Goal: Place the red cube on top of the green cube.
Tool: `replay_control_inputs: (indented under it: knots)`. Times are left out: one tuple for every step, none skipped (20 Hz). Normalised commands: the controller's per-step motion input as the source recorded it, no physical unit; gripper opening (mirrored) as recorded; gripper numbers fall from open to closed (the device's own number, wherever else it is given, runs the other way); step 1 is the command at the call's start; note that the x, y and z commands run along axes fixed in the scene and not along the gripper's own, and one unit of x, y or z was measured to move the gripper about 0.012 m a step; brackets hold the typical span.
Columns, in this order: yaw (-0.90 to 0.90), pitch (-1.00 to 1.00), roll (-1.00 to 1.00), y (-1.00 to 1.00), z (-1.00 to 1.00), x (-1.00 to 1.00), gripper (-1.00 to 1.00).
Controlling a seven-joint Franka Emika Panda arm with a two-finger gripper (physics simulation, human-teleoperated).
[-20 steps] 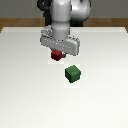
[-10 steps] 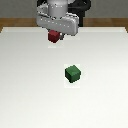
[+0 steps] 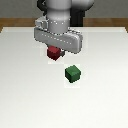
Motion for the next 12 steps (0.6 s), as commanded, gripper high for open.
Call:
replay_control_inputs:
  knots:
    - [0.00,0.00,0.00,1.00,0.00,0.00,-1.00]
    - [0.00,0.00,0.00,1.00,0.00,0.00,-1.00]
    - [0.00,0.00,0.00,1.00,0.00,0.00,-1.00]
    - [0.00,0.00,0.00,1.00,0.00,0.00,-1.00]
    - [0.00,0.00,0.00,1.00,0.00,0.00,-1.00]
    - [0.00,0.00,0.00,1.00,0.00,0.00,-1.00]
    - [0.00,0.00,0.00,0.00,0.00,1.00,-1.00]
    - [0.00,0.00,0.00,0.00,0.00,0.00,-1.00]
    - [0.00,0.00,0.00,0.00,0.00,0.00,-1.00]
    - [0.00,0.00,0.00,0.00,0.00,0.00,-1.00]
    - [0.00,0.00,0.00,0.00,0.00,0.00,-1.00]
    - [0.00,0.00,0.00,0.00,0.00,0.00,-1.00]
